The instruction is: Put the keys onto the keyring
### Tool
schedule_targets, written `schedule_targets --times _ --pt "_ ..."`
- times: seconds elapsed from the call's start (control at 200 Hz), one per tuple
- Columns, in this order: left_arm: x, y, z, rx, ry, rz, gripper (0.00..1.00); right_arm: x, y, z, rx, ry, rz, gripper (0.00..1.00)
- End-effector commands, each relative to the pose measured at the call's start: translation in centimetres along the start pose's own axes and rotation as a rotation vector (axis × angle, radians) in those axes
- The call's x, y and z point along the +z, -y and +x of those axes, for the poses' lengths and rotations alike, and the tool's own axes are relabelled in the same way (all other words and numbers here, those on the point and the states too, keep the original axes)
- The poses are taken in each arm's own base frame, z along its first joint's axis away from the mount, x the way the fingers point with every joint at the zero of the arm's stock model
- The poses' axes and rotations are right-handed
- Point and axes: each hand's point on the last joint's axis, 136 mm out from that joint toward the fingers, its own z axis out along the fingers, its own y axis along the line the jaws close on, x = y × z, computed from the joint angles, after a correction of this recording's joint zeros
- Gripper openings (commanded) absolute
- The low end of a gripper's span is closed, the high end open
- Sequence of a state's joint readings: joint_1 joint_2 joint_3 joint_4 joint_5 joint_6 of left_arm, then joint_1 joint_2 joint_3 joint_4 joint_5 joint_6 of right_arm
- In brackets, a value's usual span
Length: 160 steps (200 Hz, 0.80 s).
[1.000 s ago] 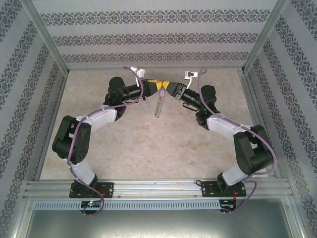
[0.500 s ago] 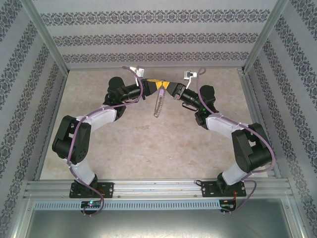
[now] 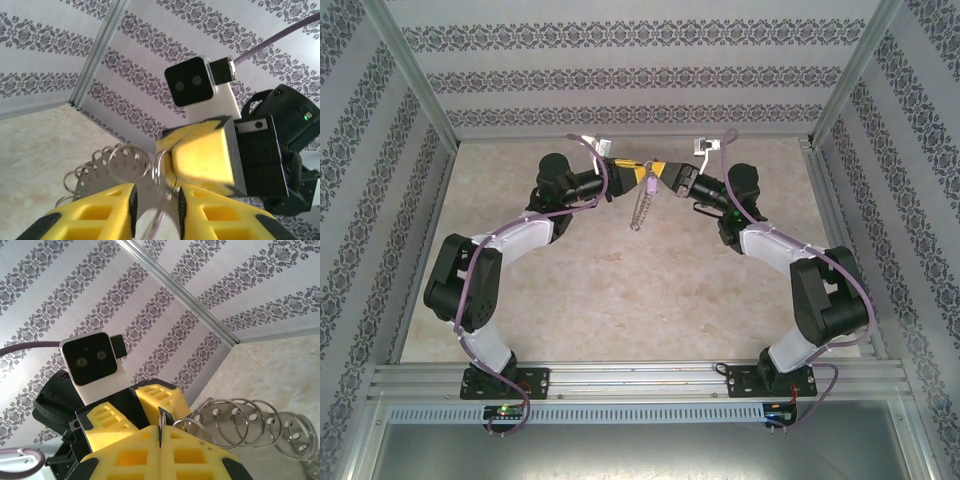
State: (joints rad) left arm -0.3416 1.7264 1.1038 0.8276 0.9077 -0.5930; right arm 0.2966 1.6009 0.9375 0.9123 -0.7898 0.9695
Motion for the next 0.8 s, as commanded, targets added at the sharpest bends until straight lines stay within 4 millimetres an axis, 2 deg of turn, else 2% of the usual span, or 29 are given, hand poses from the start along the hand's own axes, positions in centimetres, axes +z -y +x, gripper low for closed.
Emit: schedule_targets --times 0.0,0.095,0.225,0.49,0.794 --pt "-1.1 0.9 -2.5 0.073 0.005 0.003 0.31 -0.3 -1.4 -1.5 -0.104 -0.049 -0.049 0.00" --pt "-1.3 0.7 -2.5 0.068 -0.024 0.000 0.32 -0.6 -0.6 -1.7 -0.120 -0.084 -0.041 0.00" --pt "-1.1 0.7 -2.2 0.052 -0.080 0.024 0.33 -0.8 -0.8 -1.6 -0.159 -0.149 -0.090 0.00" --pt "-0.6 1.9 -1.8 0.015 -0.184 0.114 0.34 -0.5 -0.2 0.0 -0.181 -0.265 -0.117 0.00" --pt "-0.1 0.9 -0.8 -0.031 -0.233 0.115 0.33 -0.1 0.4 0.9 -0.160 -0.306 -0.139 0.00"
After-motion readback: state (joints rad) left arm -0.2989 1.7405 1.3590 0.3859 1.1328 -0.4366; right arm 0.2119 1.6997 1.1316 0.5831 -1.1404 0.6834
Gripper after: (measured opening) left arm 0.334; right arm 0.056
